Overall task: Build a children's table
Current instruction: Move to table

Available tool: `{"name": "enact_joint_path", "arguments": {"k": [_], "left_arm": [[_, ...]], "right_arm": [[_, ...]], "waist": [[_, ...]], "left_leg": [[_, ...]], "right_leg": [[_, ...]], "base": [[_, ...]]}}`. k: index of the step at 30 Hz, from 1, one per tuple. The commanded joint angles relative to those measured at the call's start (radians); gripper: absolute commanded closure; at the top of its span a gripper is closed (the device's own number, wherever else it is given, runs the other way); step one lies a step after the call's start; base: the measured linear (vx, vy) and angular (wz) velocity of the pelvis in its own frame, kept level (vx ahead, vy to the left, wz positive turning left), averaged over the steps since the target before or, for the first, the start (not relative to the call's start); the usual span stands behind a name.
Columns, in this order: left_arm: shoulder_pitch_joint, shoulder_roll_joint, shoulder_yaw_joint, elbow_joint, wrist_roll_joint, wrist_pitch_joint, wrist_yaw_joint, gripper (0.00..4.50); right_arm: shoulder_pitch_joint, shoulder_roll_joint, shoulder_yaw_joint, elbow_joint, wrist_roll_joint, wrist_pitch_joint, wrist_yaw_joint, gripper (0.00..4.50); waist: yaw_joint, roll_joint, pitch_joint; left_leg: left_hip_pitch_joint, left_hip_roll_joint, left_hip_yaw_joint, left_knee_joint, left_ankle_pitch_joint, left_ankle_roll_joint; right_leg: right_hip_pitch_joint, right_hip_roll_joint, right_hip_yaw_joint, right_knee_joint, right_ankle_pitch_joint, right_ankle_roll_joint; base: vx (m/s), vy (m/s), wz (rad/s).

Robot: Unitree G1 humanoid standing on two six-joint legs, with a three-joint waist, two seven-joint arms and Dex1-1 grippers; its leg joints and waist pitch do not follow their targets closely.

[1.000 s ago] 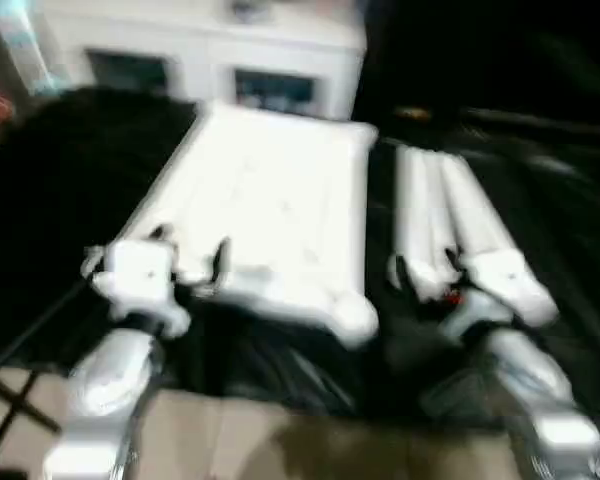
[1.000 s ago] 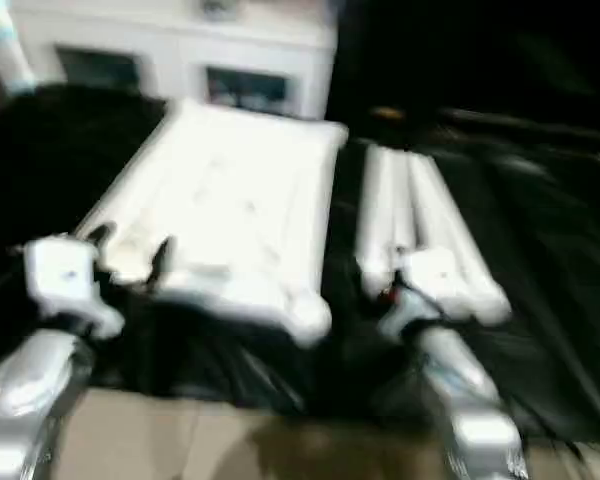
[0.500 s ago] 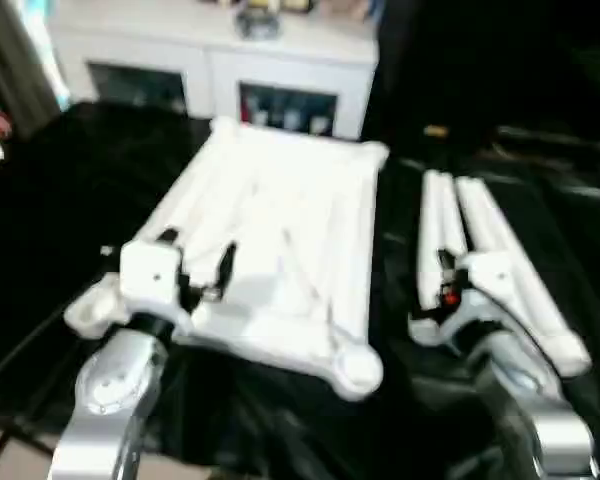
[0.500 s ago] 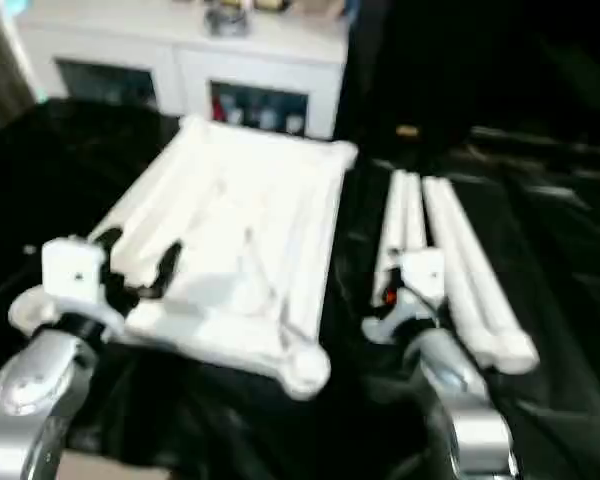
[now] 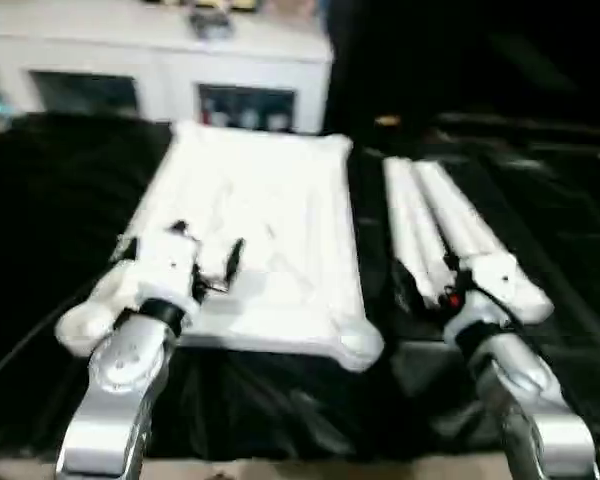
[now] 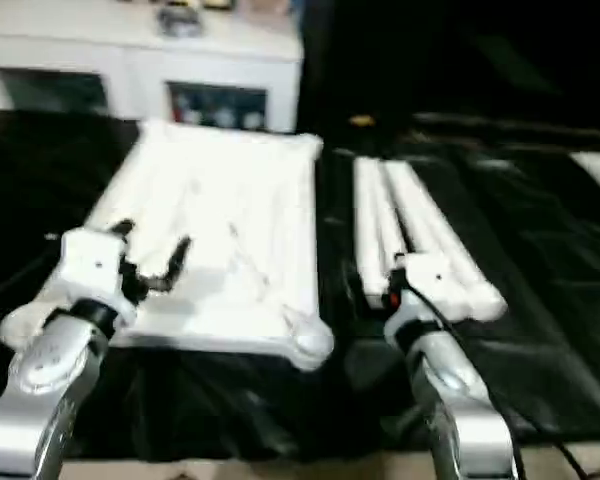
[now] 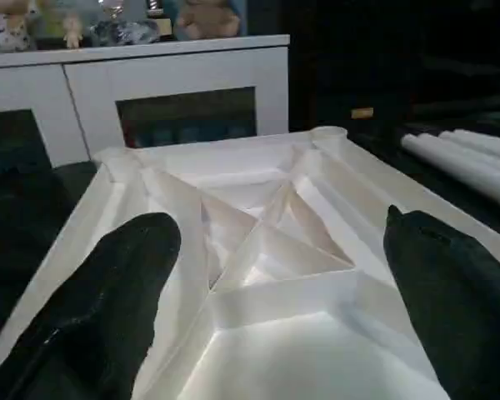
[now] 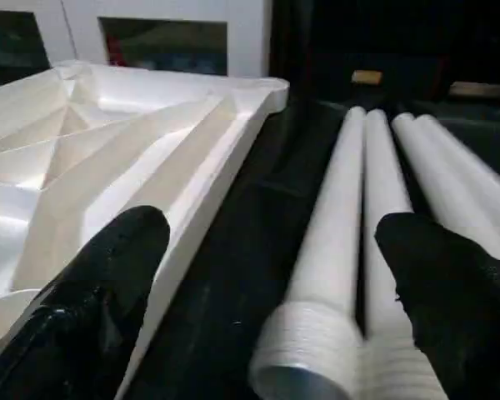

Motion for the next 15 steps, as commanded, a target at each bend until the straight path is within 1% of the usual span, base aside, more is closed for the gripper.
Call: {"name": "enact_joint_path", "arguments": {"k": [1, 2, 3, 4, 5, 6, 7, 8, 9, 10, 11, 12, 13, 14, 15], "left_arm": [[-0.011, -0.007, -0.018, 0.004, 0.005, 0.014, 0.0, 0.02], [-0.011, -0.008, -0.017, 0.004, 0.009, 0.015, 0.003, 0.02], [-0.011, -0.008, -0.016, 0.004, 0.011, 0.016, 0.006, 0.02], [-0.014, -0.01, -0.013, 0.005, 0.011, 0.022, 0.011, 0.02], [-0.015, -0.01, -0.012, 0.006, 0.012, 0.022, 0.012, 0.02], [-0.016, -0.01, -0.012, 0.007, 0.014, 0.022, 0.014, 0.02], [-0.018, -0.01, -0.012, 0.009, 0.016, 0.023, 0.017, 0.02], [-0.019, -0.011, -0.011, 0.01, 0.017, 0.024, 0.02, 0.02], [-0.02, -0.012, -0.01, 0.011, 0.018, 0.025, 0.021, 0.02], [-0.021, -0.012, -0.01, 0.012, 0.018, 0.026, 0.021, 0.02], [-0.025, 0.007, -0.023, 0.013, 0.029, 0.025, 0.005, 0.02], [-0.025, 0.007, -0.023, 0.013, 0.029, 0.025, 0.005, 0.02], [-0.026, 0.026, -0.037, 0.016, 0.027, 0.02, -0.026, 0.02], [-0.027, 0.042, -0.048, 0.019, 0.023, 0.014, -0.055, 0.02], [-0.037, 0.078, -0.07, 0.029, -0.015, 0.018, -0.145, 0.02]], "right_arm": [[-0.024, -0.028, -0.017, 0.01, -0.008, 0.008, 0.015, 0.0], [-0.033, -0.036, -0.015, 0.017, -0.011, 0.007, 0.025, 0.0], [-0.04, -0.042, -0.013, 0.022, -0.013, 0.008, 0.031, 0.0], [-0.056, -0.053, -0.015, 0.035, -0.012, 0.012, 0.041, 0.0], [-0.061, -0.056, -0.015, 0.038, -0.011, 0.013, 0.045, 0.0], [-0.067, -0.062, -0.014, 0.043, -0.014, 0.012, 0.05, 0.0], [-0.072, -0.066, -0.012, 0.047, -0.018, 0.012, 0.052, 0.0], [-0.075, -0.07, -0.01, 0.05, -0.021, 0.012, 0.053, 0.0], [-0.078, -0.07, -0.009, 0.052, -0.021, 0.01, 0.054, 0.0], [-0.08, -0.07, -0.008, 0.054, -0.019, 0.009, 0.055, 0.0], [-0.083, -0.074, 0.005, 0.052, -0.017, 0.009, 0.066, 0.0], [-0.083, -0.074, 0.005, 0.052, -0.017, 0.009, 0.066, 0.0], [-0.085, -0.076, 0.012, 0.052, -0.011, 0.013, 0.076, 0.0], [-0.088, -0.076, 0.016, 0.053, -0.005, 0.016, 0.084, 0.0], [-0.096, -0.088, 0.021, 0.056, 0.022, 0.028, 0.128, 0.0]], "waist": [[0.002, 0.016, -0.041], [0.005, 0.004, -0.033], [0.009, 0.001, -0.032], [0.014, -0.002, -0.036], [0.013, -0.003, -0.036], [0.014, 0.001, -0.032], [0.014, 0.0, -0.031], [0.017, -0.002, -0.034], [0.02, -0.004, -0.037], [0.021, -0.001, -0.038], [0.021, -0.001, -0.038], [0.022, 0.0, -0.037], [0.021, -0.005, -0.037], [0.023, -0.005, -0.038], [0.025, -0.002, -0.038]], "left_leg": [[0.016, 0.076, -0.047, -0.125, -0.249, -0.113], [0.013, 0.075, -0.04, -0.124, -0.284, -0.081], [0.017, 0.077, -0.039, -0.123, -0.294, -0.068], [0.016, 0.082, -0.035, -0.122, -0.253, -0.037], [0.013, 0.084, -0.034, -0.124, -0.232, -0.03], [0.011, 0.086, -0.033, -0.127, -0.223, -0.024], [0.013, 0.087, -0.031, -0.127, -0.232, -0.025], [0.018, 0.087, -0.028, -0.125, -0.24, -0.025], [0.017, 0.087, -0.026, -0.127, -0.218, -0.018], [0.016, 0.088, -0.024, -0.128, -0.199, -0.011], [0.015, 0.089, -0.024, -0.128, -0.192, -0.008], [0.015, 0.09, -0.024, -0.128, -0.188, -0.005], [0.015, 0.09, -0.023, -0.129, -0.192, -0.001], [0.018, 0.091, -0.023, -0.129, -0.195, 0.0], [0.019, 0.09, -0.024, -0.13, -0.191, 0.001]], "right_leg": [[0.002, -0.085, 0.028, -0.051, 0.011, -0.094], [-0.002, -0.099, 0.038, -0.07, -0.135, -0.108], [-0.005, -0.101, 0.039, -0.075, -0.207, -0.114], [-0.007, -0.1, 0.043, -0.079, -0.274, -0.131], [-0.008, -0.097, 0.042, -0.078, -0.268, -0.135], [-0.012, -0.093, 0.039, -0.077, -0.266, -0.143], [-0.015, -0.091, 0.039, -0.079, -0.272, -0.145], [-0.018, -0.088, 0.039, -0.078, -0.269, -0.145], [-0.015, -0.086, 0.038, -0.073, -0.233, -0.148], [-0.019, -0.081, 0.037, -0.071, -0.193, -0.152], [-0.019, -0.08, 0.036, -0.069, -0.174, -0.155], [-0.019, -0.078, 0.035, -0.067, -0.152, -0.16], [-0.019, -0.077, 0.034, -0.067, -0.152, -0.16], [-0.02, -0.078, 0.033, -0.065, -0.153, -0.162], [-0.02, -0.078, 0.033, -0.064, -0.151, -0.164]], "base": [[-0.056, -0.053, -0.07], [-0.056, -0.053, -0.07], [-0.053, -0.067, -0.05], [-0.041, -0.069, -0.04], [-0.041, -0.069, -0.04], [-0.035, -0.07, -0.06], [-0.025, -0.062, -0.03], [-0.025, -0.062, -0.03], [0.0, 0.0, 0.0], [0.0, 0.0, 0.0], [0.0, 0.0, 0.0], [0.0, 0.0, 0.0], [0.0, 0.0, 0.0], [0.0, 0.0, 0.0], [0.0, 0.0, 0.0]]}}
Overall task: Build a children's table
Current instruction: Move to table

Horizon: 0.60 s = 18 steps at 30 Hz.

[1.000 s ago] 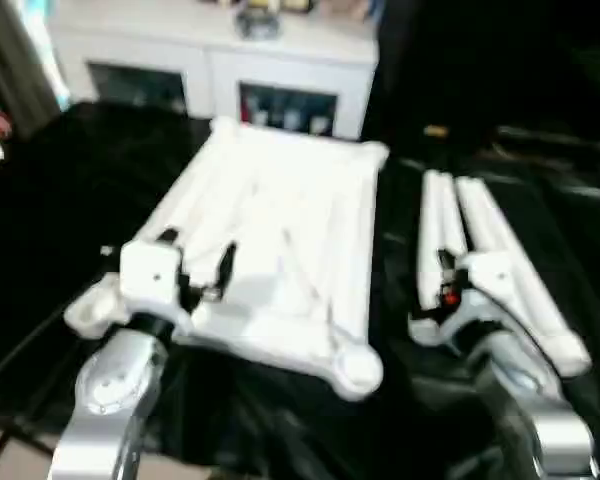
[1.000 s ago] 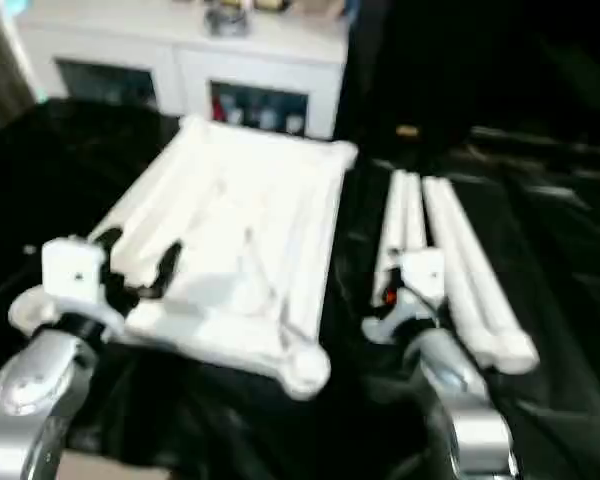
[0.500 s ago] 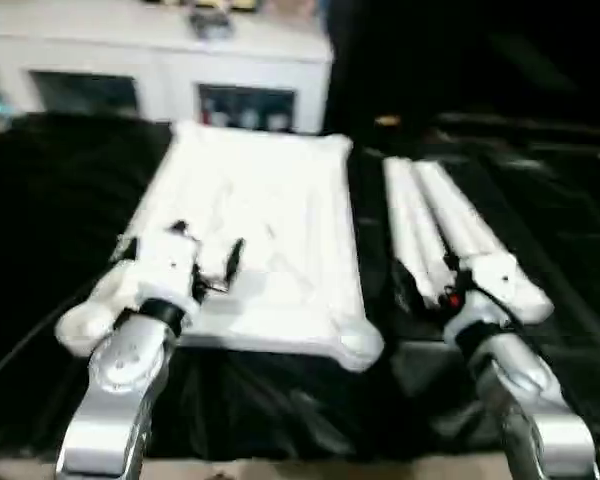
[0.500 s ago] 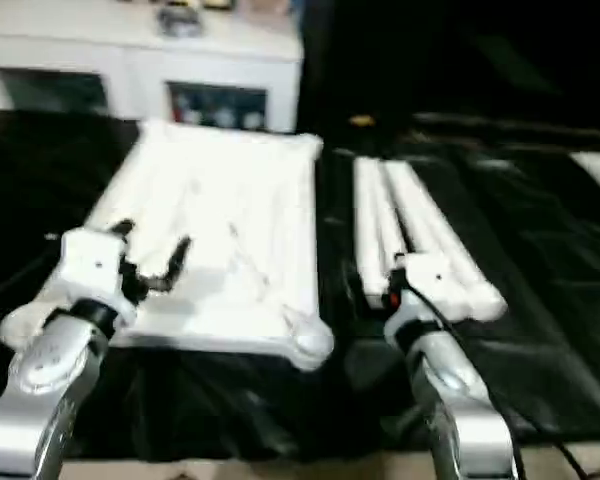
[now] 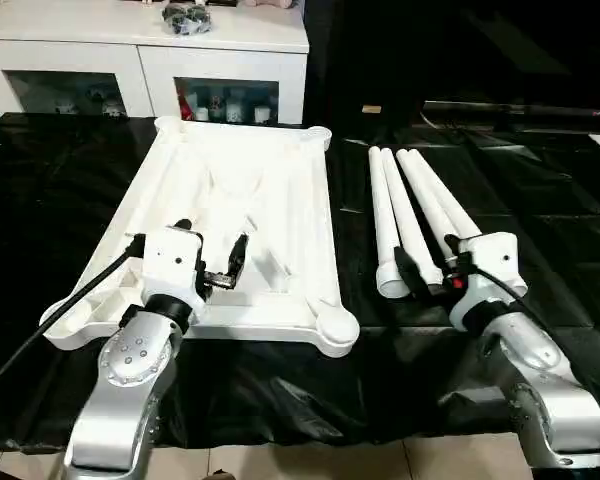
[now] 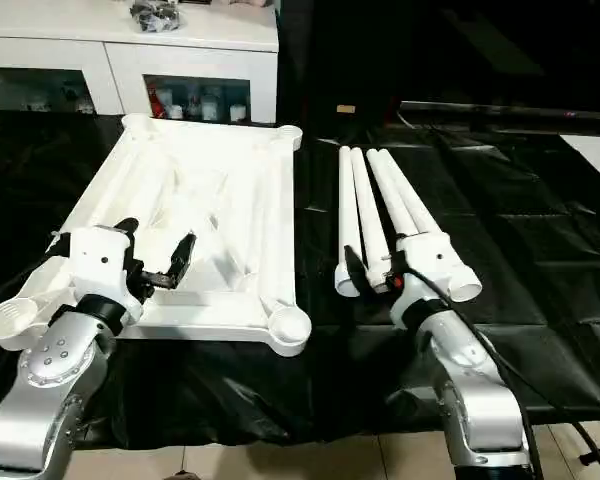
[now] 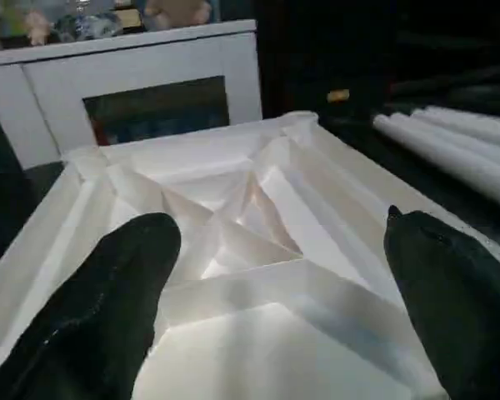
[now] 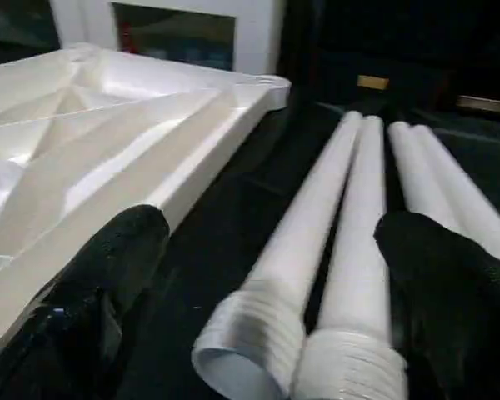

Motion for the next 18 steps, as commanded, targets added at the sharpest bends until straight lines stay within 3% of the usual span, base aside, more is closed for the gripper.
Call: {"name": "enact_joint_path", "arguments": {"k": [1, 3, 5, 6, 7, 8, 9, 14, 18], "left_arm": [[-0.021, 0.029, -0.037, 0.018, -0.035, 0.003, -0.1, 0.02], [-0.042, 0.086, -0.072, 0.021, -0.101, 0.017, -0.249, 0.02], [-0.071, 0.183, -0.13, 0.014, -0.179, 0.117, -0.442, 0.02], [-0.071, 0.183, -0.13, 0.014, -0.179, 0.117, -0.442, 0.02], [-0.1, 0.262, -0.183, 0.025, -0.193, 0.153, -0.577, 0.02], [-0.104, 0.269, -0.19, 0.029, -0.191, 0.152, -0.59, 0.02], [-0.122, 0.298, -0.214, 0.046, -0.181, 0.143, -0.64, 0.02], [-0.178, 0.333, -0.281, 0.103, -0.146, 0.14, -0.726, 0.2], [-0.273, 0.332, -0.371, 0.228, -0.063, 0.083, -0.751, 0.52]], "right_arm": [[-0.023, -0.019, 0.01, 0.006, 0.033, 0.026, 0.048, 0.0], [-0.025, -0.078, 0.037, -0.001, 0.059, 0.034, 0.159, 0.0], [-0.026, -0.177, 0.072, 0.001, 0.07, 0.043, 0.304, 0.0], [-0.026, -0.177, 0.072, 0.001, 0.07, 0.043, 0.304, 0.0], [-0.035, -0.241, 0.094, 0.011, 0.069, 0.046, 0.395, 0.0], [-0.036, -0.247, 0.096, 0.012, 0.069, 0.047, 0.404, 0.0], [-0.042, -0.268, 0.102, 0.013, 0.073, 0.053, 0.441, 0.0], [-0.049, -0.296, 0.115, -0.002, 0.094, 0.073, 0.494, 0.0], [-0.041, -0.311, 0.142, -0.008, 0.111, 0.085, 0.527, 0.0]], "waist": [[0.008, 0.002, -0.042], [0.013, 0.002, -0.042], [0.025, 0.009, -0.043], [0.026, 0.006, -0.041], [0.026, 0.012, -0.042], [0.031, 0.012, -0.045], [0.027, 0.009, -0.04], [0.027, 0.012, -0.042], [0.027, 0.008, -0.043]], "left_leg": [[0.023, 0.081, -0.036, -0.088, -0.221, 0.005], [0.026, 0.083, -0.034, -0.087, -0.219, 0.006], [0.035, 0.082, -0.028, -0.083, -0.209, 0.005], [0.032, 0.081, -0.026, -0.085, -0.199, 0.008], [0.03, 0.081, -0.025, -0.084, -0.191, 0.01], [0.035, 0.082, -0.025, -0.082, -0.194, 0.011], [0.029, 0.082, -0.023, -0.085, -0.191, 0.015], [0.031, 0.086, -0.022, -0.081, -0.179, 0.017], [0.035, 0.086, -0.02, -0.081, -0.202, 0.011]], "right_leg": [[0.012, -0.079, 0.035, -0.072, -0.151, -0.15], [0.013, -0.08, 0.034, -0.071, -0.126, -0.153], [0.007, -0.075, 0.036, -0.063, -0.09, -0.158], [0.009, -0.076, 0.037, -0.061, -0.064, -0.168], [0.013, -0.08, 0.037, -0.061, -0.049, -0.177], [0.012, -0.078, 0.036, -0.061, -0.055, -0.176], [0.014, -0.08, 0.038, -0.061, -0.05, -0.184], [0.018, -0.088, 0.04, -0.059, -0.048, -0.222], [0.017, -0.089, 0.04, -0.064, -0.104, -0.219]], "base": [[0.0, 0.0, 0.0], [0.0, 0.0, 0.0], [0.0, 0.0, 0.0], [0.0, 0.0, 0.0], [0.0, 0.0, 0.0], [0.0, 0.0, 0.0], [0.0, 0.0, 0.0], [0.0, 0.0, 0.0], [0.0, 0.0, 0.0]]}}
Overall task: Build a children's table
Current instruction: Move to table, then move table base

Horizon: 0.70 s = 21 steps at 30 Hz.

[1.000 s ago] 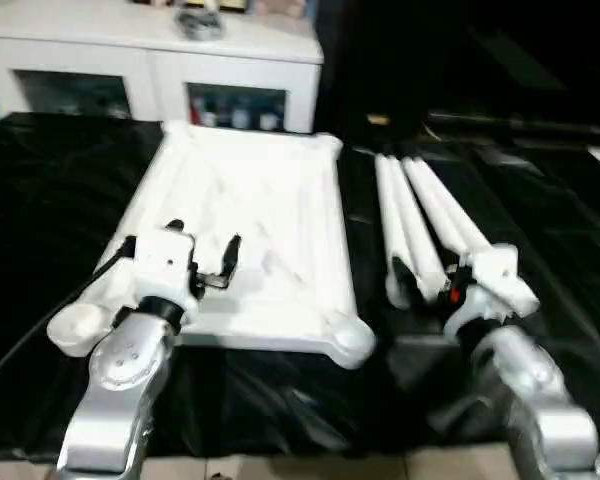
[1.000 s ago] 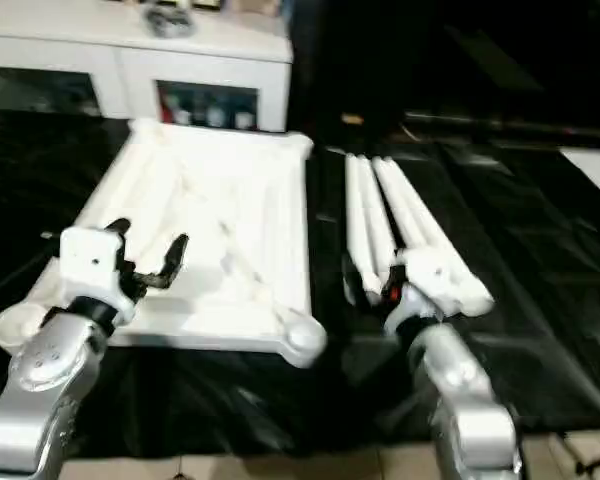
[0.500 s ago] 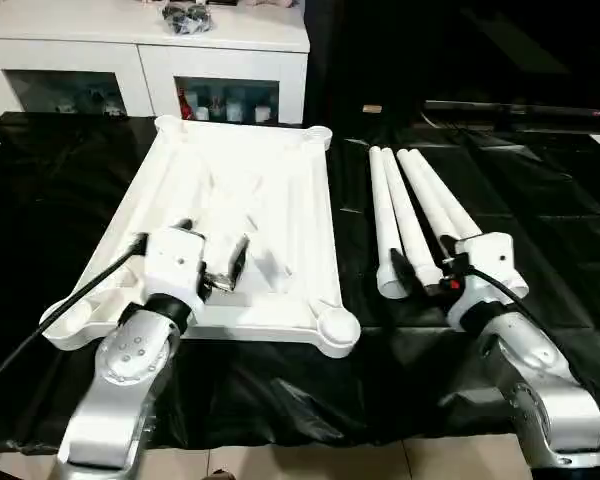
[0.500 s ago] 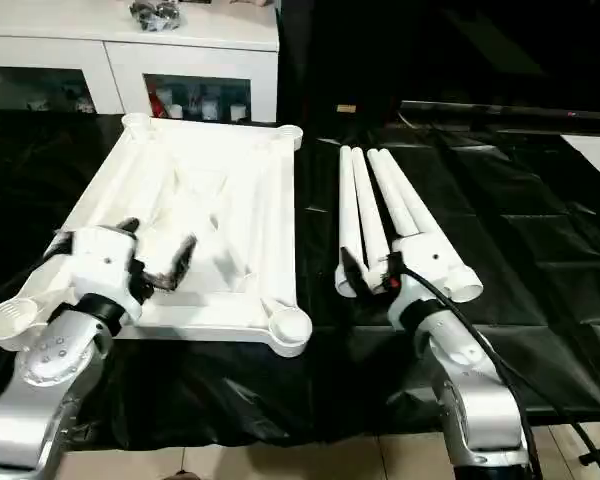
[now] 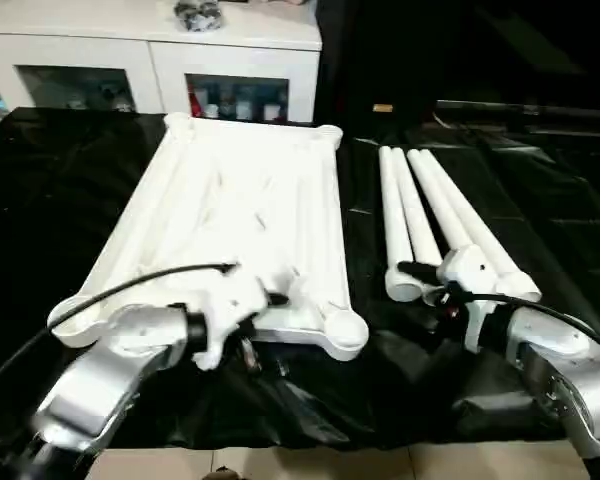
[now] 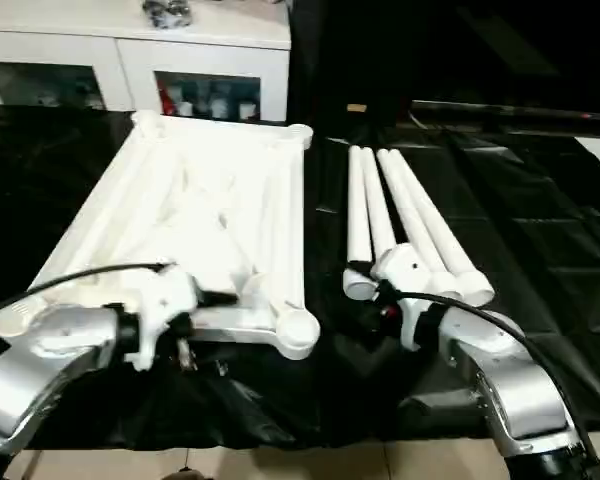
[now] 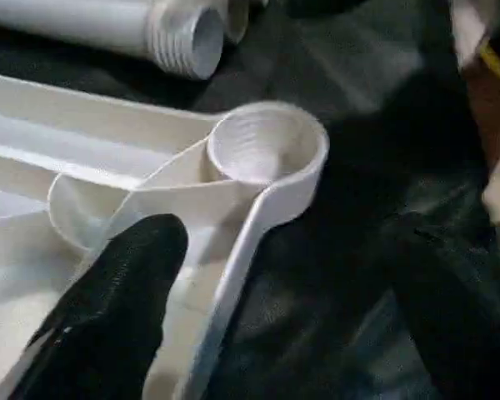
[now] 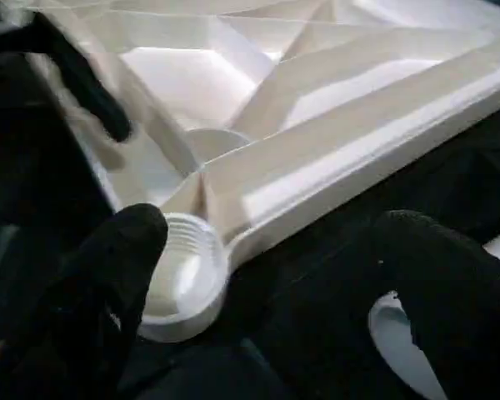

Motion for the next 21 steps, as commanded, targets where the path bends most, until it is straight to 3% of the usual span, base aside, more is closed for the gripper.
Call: {"name": "enact_joint_path", "arguments": {"k": [1, 3, 8, 10, 15, 16, 17, 19, 21], "left_arm": [[-0.038, 0.003, -0.039, 0.056, 0.041, -0.026, -0.018, 0.6], [-0.056, -0.003, -0.048, 0.085, 0.047, -0.024, -0.021, 0.76], [-0.102, -0.002, -0.08, 0.172, 0.104, -0.024, -0.022, 1.08], [-0.114, -0.004, -0.084, 0.196, 0.107, -0.024, -0.032, 1.4], [-0.124, -0.018, -0.08, 0.218, 0.1, -0.007, -0.033, 1.8], [-0.127, -0.023, -0.083, 0.224, 0.1, -0.011, -0.038, 1.91], [-0.129, -0.025, -0.085, 0.227, 0.101, -0.015, -0.042, 1.91], [-0.131, -0.028, -0.087, 0.23, 0.103, -0.015, -0.043, 2.19], [-0.138, -0.034, -0.088, 0.235, 0.106, -0.012, -0.045, 2.28]], "right_arm": [[0.001, -0.014, 0.011, -0.016, 0.014, 0.017, 0.027, 0.0], [0.01, -0.013, 0.012, -0.024, 0.011, 0.01, 0.034, 0.0], [0.033, -0.039, 0.021, -0.058, 0.034, 0.035, 0.087, 0.0], [0.033, -0.057, 0.026, -0.062, 0.044, 0.048, 0.106, 0.0], [0.027, -0.076, 0.03, -0.053, 0.05, 0.065, 0.136, 0.0], [0.022, -0.075, 0.032, -0.033, 0.035, 0.049, 0.14, 0.0], [0.02, -0.074, 0.034, -0.018, 0.025, 0.036, 0.141, 0.0], [0.017, -0.073, 0.035, -0.005, 0.019, 0.026, 0.144, 0.0], [0.015, -0.076, 0.042, 0.019, 0.012, 0.011, 0.153, 0.0]], "waist": [[0.003, 0.007, -0.046], [0.002, 0.004, -0.047], [0.003, 0.007, -0.05], [0.004, 0.006, -0.05], [0.006, 0.004, -0.049], [0.006, 0.004, -0.049], [0.005, -0.003, -0.048], [0.007, -0.001, -0.048], [0.008, -0.005, -0.049]], "left_leg": [[0.03, 0.084, -0.033, -0.083, -0.199, 0.005], [0.029, 0.084, -0.032, -0.083, -0.198, 0.002], [0.029, 0.086, -0.032, -0.08, -0.168, 0.017], [0.029, 0.087, -0.032, -0.079, -0.162, 0.022], [0.029, 0.088, -0.031, -0.079, -0.171, 0.027], [0.029, 0.089, -0.031, -0.078, -0.173, 0.026], [0.028, 0.088, -0.029, -0.078, -0.175, 0.026], [0.03, 0.089, -0.03, -0.078, -0.177, 0.023], [0.03, 0.089, -0.029, -0.077, -0.172, 0.027]], "right_leg": [[0.019, -0.089, 0.037, -0.066, -0.103, -0.22], [0.02, -0.088, 0.036, -0.066, -0.1, -0.22], [0.022, -0.089, 0.035, -0.061, -0.037, -0.237], [0.023, -0.09, 0.035, -0.059, -0.024, -0.246], [0.023, -0.093, 0.034, -0.061, -0.043, -0.262], [0.023, -0.094, 0.034, -0.062, -0.053, -0.264], [0.022, -0.094, 0.034, -0.064, -0.063, -0.264], [0.021, -0.095, 0.035, -0.064, -0.083, -0.265], [0.021, -0.095, 0.035, -0.064, -0.078, -0.263]], "base": [[0.0, 0.0, 0.0], [0.0, 0.0, 0.0], [0.0, 0.0, 0.0], [0.0, 0.0, 0.0], [0.0, 0.0, 0.0], [0.0, 0.0, 0.0], [0.0, 0.0, 0.0], [0.0, 0.0, 0.0], [0.0, 0.0, 0.0]]}}
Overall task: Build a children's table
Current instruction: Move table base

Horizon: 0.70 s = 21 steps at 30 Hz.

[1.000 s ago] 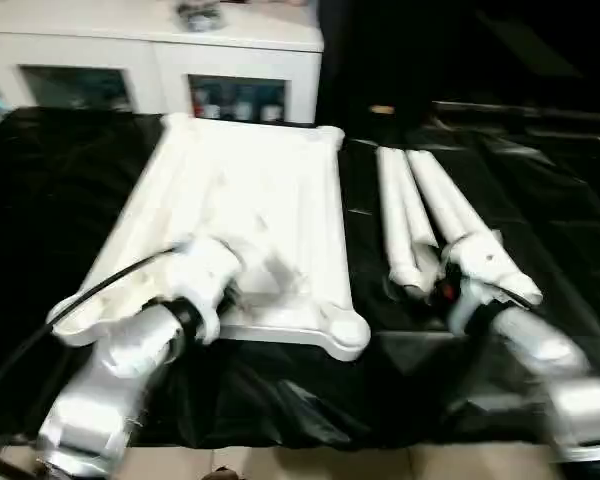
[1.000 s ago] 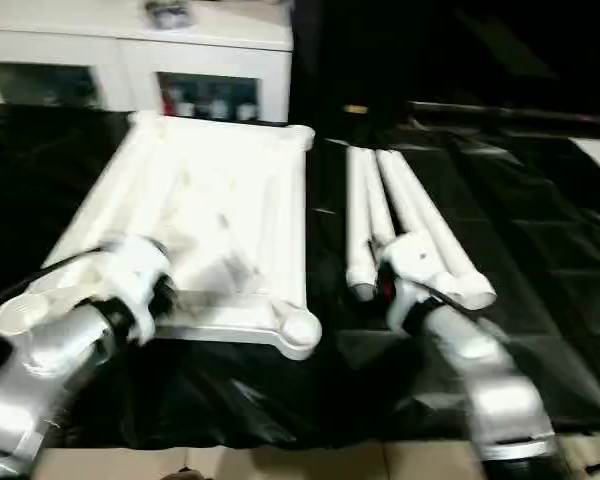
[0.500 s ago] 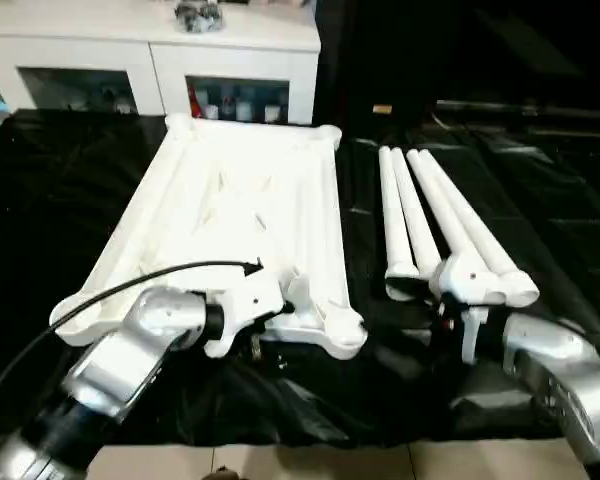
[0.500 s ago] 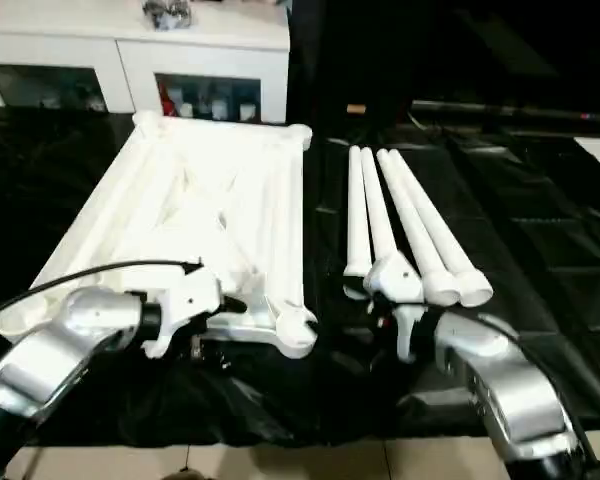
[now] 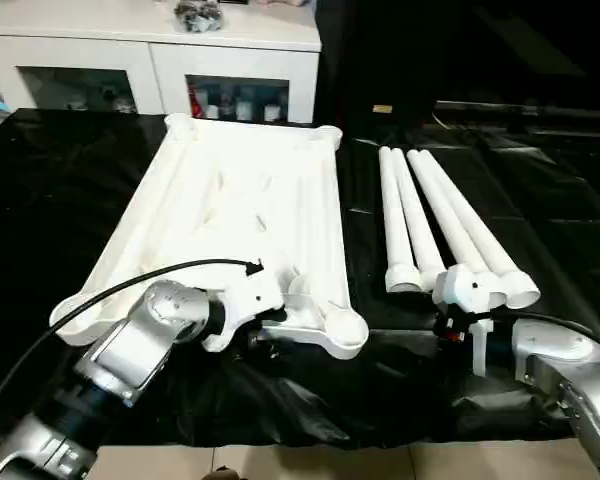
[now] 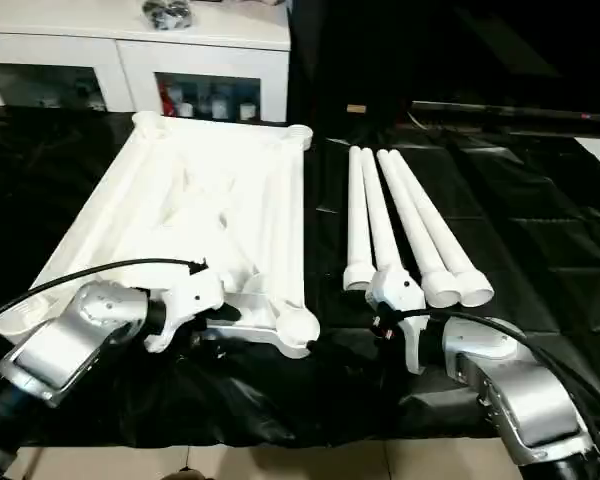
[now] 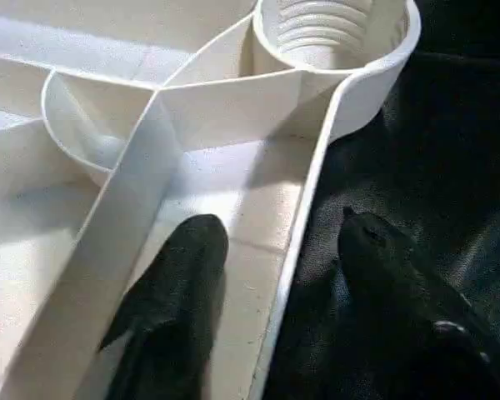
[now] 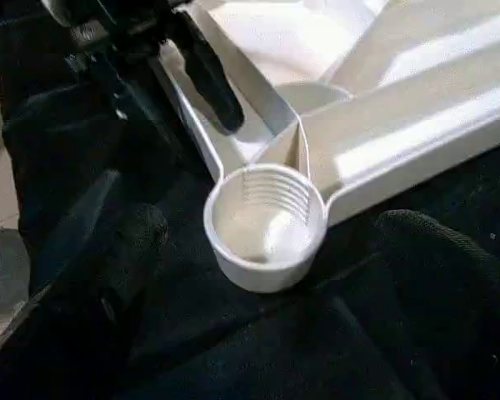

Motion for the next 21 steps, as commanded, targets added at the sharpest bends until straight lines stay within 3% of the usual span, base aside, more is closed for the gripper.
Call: {"name": "enact_joint_path", "arguments": {"k": [1, 4, 6, 16, 21], "left_arm": [[-0.023, -0.009, -0.013, 0.015, 0.011, 0.011, -0.008, 2.45], [-0.032, -0.013, -0.016, 0.017, 0.013, 0.014, -0.017, 2.73], [-0.033, -0.012, -0.019, 0.016, 0.015, 0.013, -0.022, 2.73], [-0.035, -0.008, -0.037, 0.006, 0.044, 0.011, -0.033, 3.58], [-0.029, -0.016, -0.022, -0.016, 0.04, 0.037, -0.01, 3.9]], "right_arm": [[-0.009, -0.015, 0.008, 0.029, -0.015, -0.025, 0.02, 0.0], [-0.005, -0.016, 0.01, 0.048, -0.013, -0.032, 0.036, 0.0], [-0.003, -0.016, 0.01, 0.048, -0.013, -0.032, 0.037, 0.0], [0.0, -0.002, 0.02, 0.087, -0.049, -0.09, 0.028, 0.0], [-0.009, -0.006, 0.016, 0.02, -0.032, -0.034, 0.016, 0.0]], "waist": [[0.004, -0.002, -0.048], [0.005, -0.009, -0.048], [0.007, -0.007, -0.048], [0.007, -0.007, -0.047], [0.006, -0.007, -0.05]], "left_leg": [[0.029, 0.087, -0.032, -0.078, -0.168, 0.03], [0.029, 0.086, -0.03, -0.077, -0.165, 0.036], [0.028, 0.086, -0.031, -0.078, -0.157, 0.038], [0.029, 0.087, -0.03, -0.079, -0.167, 0.039], [0.026, 0.088, -0.031, -0.078, -0.135, 0.05]], "right_leg": [[0.021, -0.094, 0.035, -0.064, -0.076, -0.261], [0.021, -0.094, 0.034, -0.064, -0.078, -0.263], [0.023, -0.095, 0.035, -0.063, -0.076, -0.26], [0.021, -0.095, 0.035, -0.065, -0.089, -0.258], [0.023, -0.093, 0.033, -0.058, -0.039, -0.262]], "base": [[0.0, 0.0, 0.0], [0.0, 0.0, 0.0], [0.0, 0.0, 0.0], [0.0, 0.0, 0.0], [0.0, 0.0, 0.0]]}}
